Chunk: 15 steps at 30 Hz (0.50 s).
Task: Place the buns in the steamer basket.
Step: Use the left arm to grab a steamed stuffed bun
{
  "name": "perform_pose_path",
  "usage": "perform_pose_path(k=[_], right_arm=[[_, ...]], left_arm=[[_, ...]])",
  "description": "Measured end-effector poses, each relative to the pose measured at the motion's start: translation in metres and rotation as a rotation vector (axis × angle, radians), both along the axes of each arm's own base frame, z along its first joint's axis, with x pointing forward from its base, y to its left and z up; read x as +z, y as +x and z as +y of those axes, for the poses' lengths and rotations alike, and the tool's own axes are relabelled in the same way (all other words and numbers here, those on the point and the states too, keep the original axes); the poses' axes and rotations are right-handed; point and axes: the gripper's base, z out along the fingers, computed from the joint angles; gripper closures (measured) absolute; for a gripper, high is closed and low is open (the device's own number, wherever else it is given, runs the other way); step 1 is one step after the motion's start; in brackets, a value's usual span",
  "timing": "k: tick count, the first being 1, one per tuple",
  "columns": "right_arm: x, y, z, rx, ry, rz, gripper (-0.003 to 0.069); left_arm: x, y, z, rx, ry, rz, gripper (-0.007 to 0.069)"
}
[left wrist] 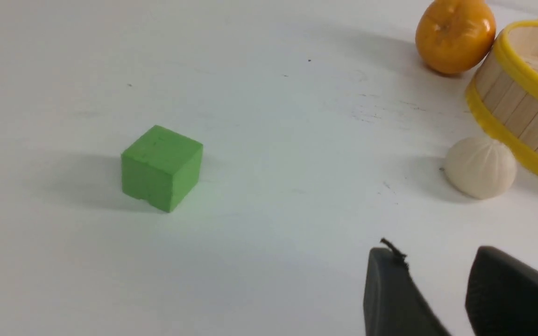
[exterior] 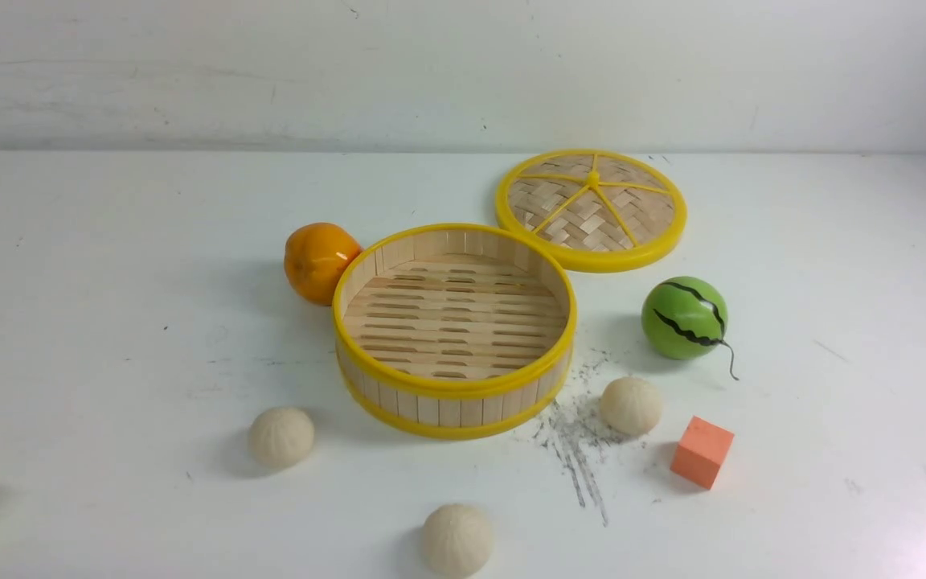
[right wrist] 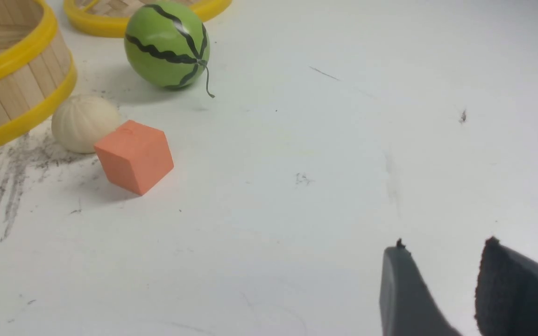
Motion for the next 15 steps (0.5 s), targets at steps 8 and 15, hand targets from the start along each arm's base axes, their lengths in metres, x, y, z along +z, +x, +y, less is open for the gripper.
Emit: perform_pose_path(k=[8, 15], right_arm=[[0.000, 0.000, 0.000, 0.000, 0.000, 0.000, 0.0420], [0.000, 0.000, 0.000, 0.000, 0.000, 0.000, 0.0420]], left_arm=[[0.010, 0.000, -0.017, 0.075, -1.159, 0.031, 0.0386], [0.013, 0.000, -0.021, 0.073, -1.344, 0.058, 0.0386]])
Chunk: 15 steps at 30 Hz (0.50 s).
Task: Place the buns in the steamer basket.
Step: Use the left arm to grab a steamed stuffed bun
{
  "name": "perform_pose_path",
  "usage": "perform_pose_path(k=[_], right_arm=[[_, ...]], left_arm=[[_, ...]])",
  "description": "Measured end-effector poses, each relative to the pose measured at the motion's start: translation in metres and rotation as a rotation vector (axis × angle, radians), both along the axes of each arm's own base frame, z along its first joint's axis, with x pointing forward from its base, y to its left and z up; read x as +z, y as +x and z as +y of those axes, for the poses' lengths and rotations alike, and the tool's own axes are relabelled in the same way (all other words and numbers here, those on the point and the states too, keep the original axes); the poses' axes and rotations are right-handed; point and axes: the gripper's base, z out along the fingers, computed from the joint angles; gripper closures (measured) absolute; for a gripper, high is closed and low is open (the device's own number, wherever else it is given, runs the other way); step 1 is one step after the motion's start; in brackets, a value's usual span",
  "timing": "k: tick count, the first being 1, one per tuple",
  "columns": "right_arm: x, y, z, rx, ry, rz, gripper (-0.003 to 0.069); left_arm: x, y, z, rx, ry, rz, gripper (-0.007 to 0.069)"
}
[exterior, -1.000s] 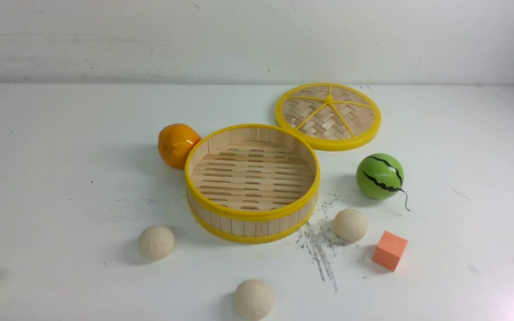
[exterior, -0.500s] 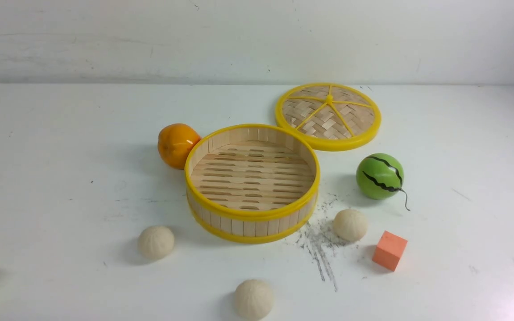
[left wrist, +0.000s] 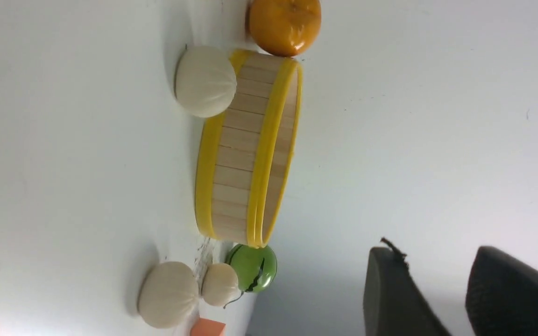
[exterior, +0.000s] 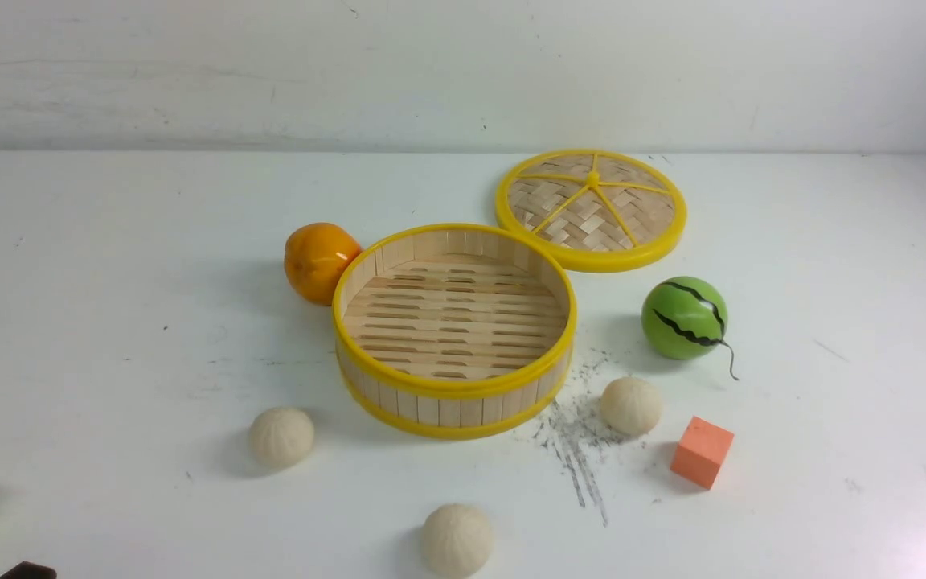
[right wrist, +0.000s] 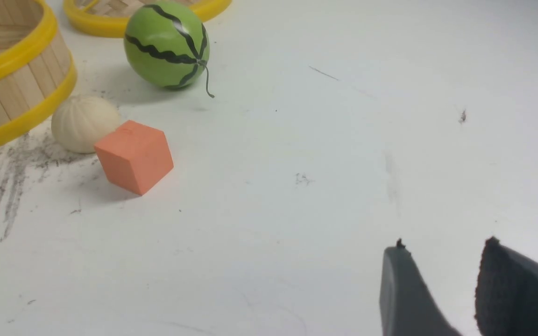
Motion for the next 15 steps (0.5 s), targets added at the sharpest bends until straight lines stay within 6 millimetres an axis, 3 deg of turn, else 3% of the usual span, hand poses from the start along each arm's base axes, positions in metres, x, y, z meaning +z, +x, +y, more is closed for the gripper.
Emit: perform_pose_path(k=[3, 9, 12, 15], right_arm=[[0.000, 0.000, 0.000, 0.000, 0.000, 0.000, 0.0420], [0.000, 0.000, 0.000, 0.000, 0.000, 0.000, 0.0420], [0.000, 0.000, 0.000, 0.000, 0.000, 0.000, 0.0420], [0.000, 0.000, 0.000, 0.000, 0.000, 0.000, 0.0420]], left_arm=[[0.005, -0.001, -0.002, -0.037, 0.079, -0.020, 0.0386], [0.098, -0.024, -0.010, -0.148, 0.683, -0.360, 0.0413], [0.137, -0.018, -0.011, -0.234, 0.947, -0.305, 0.0510], [0.160, 0.005, -0.006, -0.380, 1.156, -0.108, 0.0628]])
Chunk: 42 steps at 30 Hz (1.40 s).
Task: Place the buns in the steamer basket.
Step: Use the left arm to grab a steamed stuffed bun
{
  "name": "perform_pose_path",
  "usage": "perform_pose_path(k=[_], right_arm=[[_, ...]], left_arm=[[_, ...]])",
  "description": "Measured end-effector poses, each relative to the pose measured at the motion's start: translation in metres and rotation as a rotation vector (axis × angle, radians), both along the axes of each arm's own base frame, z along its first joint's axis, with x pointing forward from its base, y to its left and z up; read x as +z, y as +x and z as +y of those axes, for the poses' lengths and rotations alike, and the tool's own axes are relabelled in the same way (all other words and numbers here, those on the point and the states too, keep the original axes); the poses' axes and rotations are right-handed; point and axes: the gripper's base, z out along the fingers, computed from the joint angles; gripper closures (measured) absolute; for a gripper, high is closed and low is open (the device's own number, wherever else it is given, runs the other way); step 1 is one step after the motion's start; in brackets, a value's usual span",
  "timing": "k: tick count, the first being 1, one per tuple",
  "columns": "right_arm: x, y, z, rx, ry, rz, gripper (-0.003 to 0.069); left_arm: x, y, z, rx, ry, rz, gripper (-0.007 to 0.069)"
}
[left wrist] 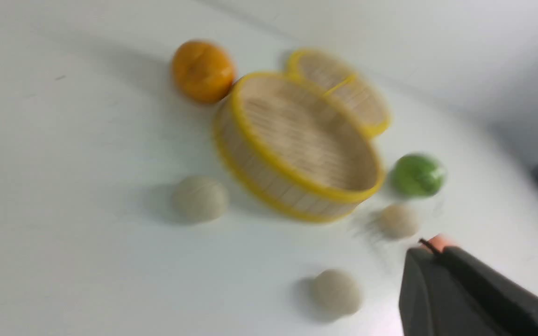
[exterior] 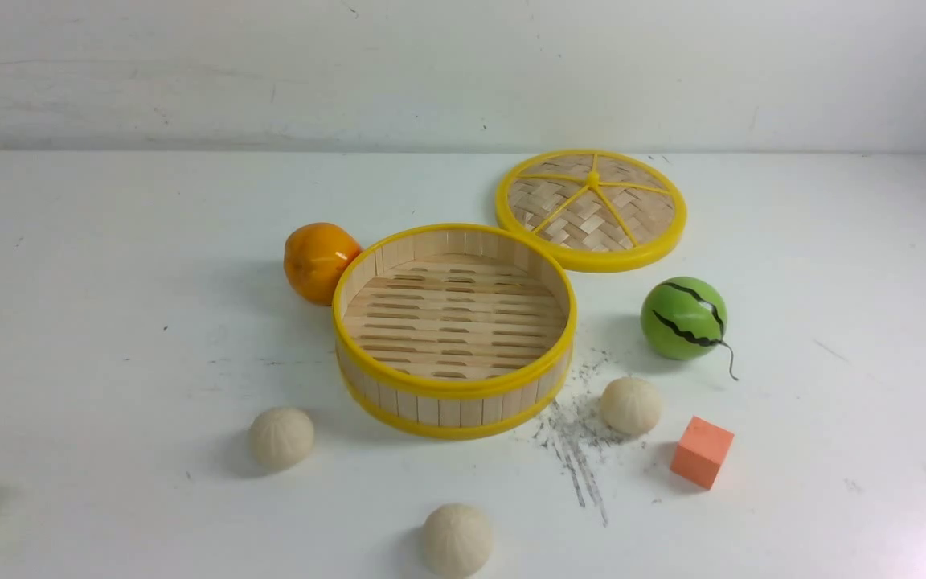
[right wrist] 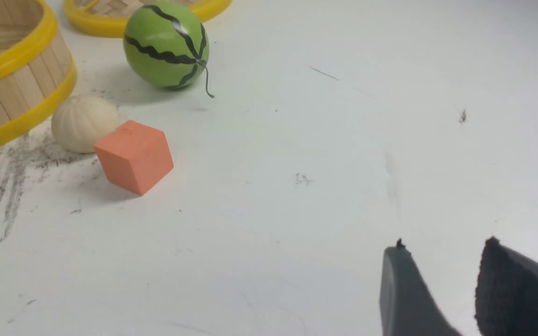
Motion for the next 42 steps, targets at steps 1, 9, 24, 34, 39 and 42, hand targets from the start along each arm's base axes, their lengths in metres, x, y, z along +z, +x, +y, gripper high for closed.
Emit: perform_pose_path(k=[1, 9, 24, 34, 39, 42], right_arm=[[0.000, 0.000, 0.000, 0.000, 0.000, 0.000, 0.0420], [0.000, 0.000, 0.000, 0.000, 0.000, 0.000, 0.0420], [0.000, 0.000, 0.000, 0.000, 0.000, 0.000, 0.0420], [0.000, 0.000, 0.000, 0.000, 0.000, 0.000, 0.0420], [0.000, 0.000, 0.000, 0.000, 0.000, 0.000, 0.0420], [0.000, 0.000, 0.000, 0.000, 0.000, 0.000, 0.0420]], left_arm=[[0.002, -0.001, 0.001, 0.000, 0.015, 0.001, 0.0634], [0.017, 0.084, 0.017, -0.029, 0.375, 0.499, 0.0638], [-0.050, 0.224, -0.072, -0.334, 0.560, 0.755, 0.0177], [-0.111, 0.287, -0.091, -0.295, 0.602, 0.797, 0.0060], [-0.139, 0.298, -0.095, -0.301, 0.610, 0.825, 0.0089], [-0.156, 0.303, -0.098, -0.305, 0.595, 0.847, 0.0161]])
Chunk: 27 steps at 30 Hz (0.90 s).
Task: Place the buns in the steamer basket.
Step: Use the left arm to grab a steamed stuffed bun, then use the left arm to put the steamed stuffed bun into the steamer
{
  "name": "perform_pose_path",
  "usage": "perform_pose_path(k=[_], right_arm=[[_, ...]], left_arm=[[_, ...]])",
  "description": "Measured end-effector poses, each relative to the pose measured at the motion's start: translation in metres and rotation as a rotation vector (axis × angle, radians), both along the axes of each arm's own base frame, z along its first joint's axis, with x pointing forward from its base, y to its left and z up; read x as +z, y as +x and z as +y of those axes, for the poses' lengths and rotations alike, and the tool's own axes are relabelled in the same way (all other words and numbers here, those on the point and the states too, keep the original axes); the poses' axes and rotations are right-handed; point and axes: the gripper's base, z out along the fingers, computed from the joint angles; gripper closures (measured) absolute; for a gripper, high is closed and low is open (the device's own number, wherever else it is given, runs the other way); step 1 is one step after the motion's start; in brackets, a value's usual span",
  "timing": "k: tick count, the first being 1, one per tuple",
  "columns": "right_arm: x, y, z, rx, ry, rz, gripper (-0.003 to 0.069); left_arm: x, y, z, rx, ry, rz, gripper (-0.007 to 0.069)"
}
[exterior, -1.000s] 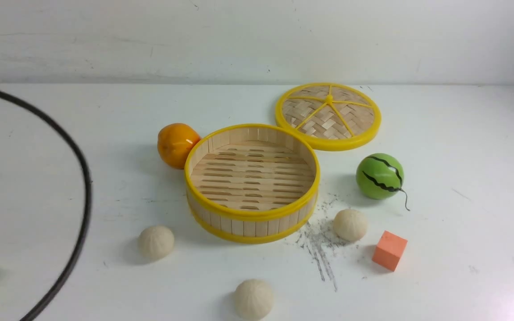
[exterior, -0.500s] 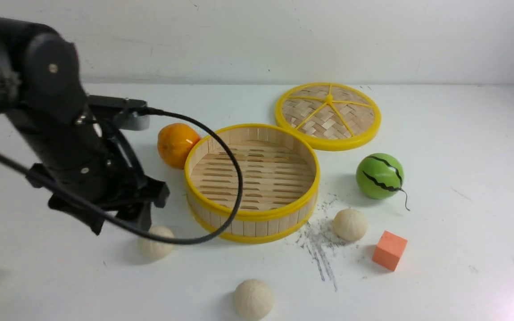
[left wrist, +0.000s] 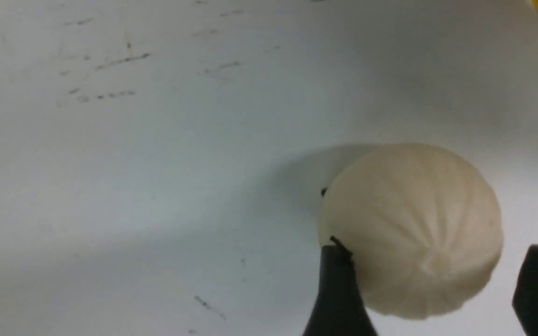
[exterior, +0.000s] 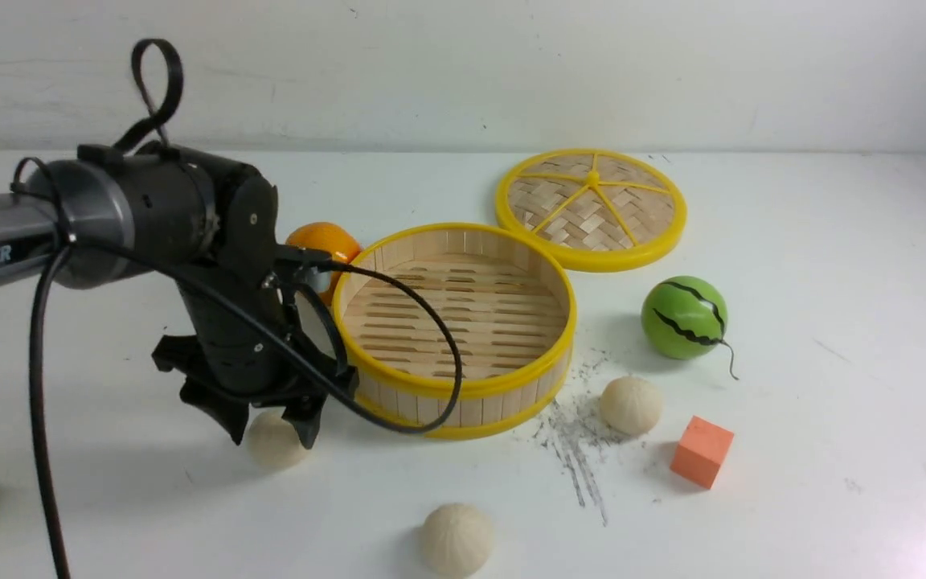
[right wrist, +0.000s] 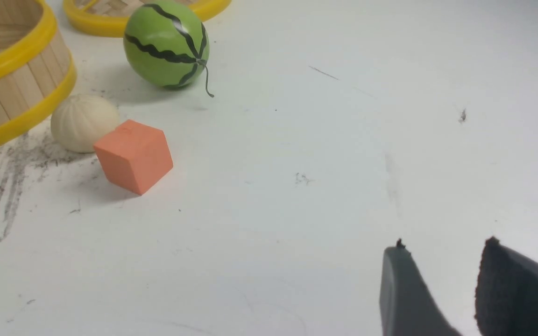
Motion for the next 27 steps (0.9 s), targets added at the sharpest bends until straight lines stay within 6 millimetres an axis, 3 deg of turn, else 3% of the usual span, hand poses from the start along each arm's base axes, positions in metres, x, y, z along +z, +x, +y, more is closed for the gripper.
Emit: perform_pose_path(k=[4, 6, 7, 9, 11, 16, 19, 23, 27], right_arm=[[0.000, 0.000, 0.000, 0.000, 0.000, 0.000, 0.0420], [0.000, 0.000, 0.000, 0.000, 0.000, 0.000, 0.0420], [0.000, 0.000, 0.000, 0.000, 0.000, 0.000, 0.0420], [0.000, 0.000, 0.000, 0.000, 0.000, 0.000, 0.0420], [0.000, 0.000, 0.000, 0.000, 0.000, 0.000, 0.0420], [0.000, 0.000, 0.000, 0.000, 0.000, 0.000, 0.0420], [0.000, 0.000, 0.000, 0.000, 0.000, 0.000, 0.0420], [0.000, 0.000, 0.000, 0.000, 0.000, 0.000, 0.0420], [0.000, 0.000, 0.000, 0.000, 0.000, 0.000, 0.0420]], left_arm=[[-0.009, 0.003, -0.001, 0.001, 0.000, 0.009, 0.0285], [-0.004, 0.005, -0.002, 0.001, 0.000, 0.003, 0.0428], [-0.003, 0.005, -0.002, 0.000, 0.001, 0.003, 0.0428], [0.011, 0.010, -0.003, 0.000, 0.003, -0.005, 0.0556], [0.030, 0.015, -0.005, 0.000, -0.010, -0.037, 0.0616], [0.102, 0.031, -0.018, 0.012, -0.144, -0.186, 0.0624], [0.122, 0.037, -0.025, -0.011, -0.216, -0.240, 0.0624], [0.112, 0.048, -0.038, -0.041, -0.250, -0.233, 0.0622], [0.077, 0.059, -0.057, -0.093, -0.179, -0.206, 0.0589]])
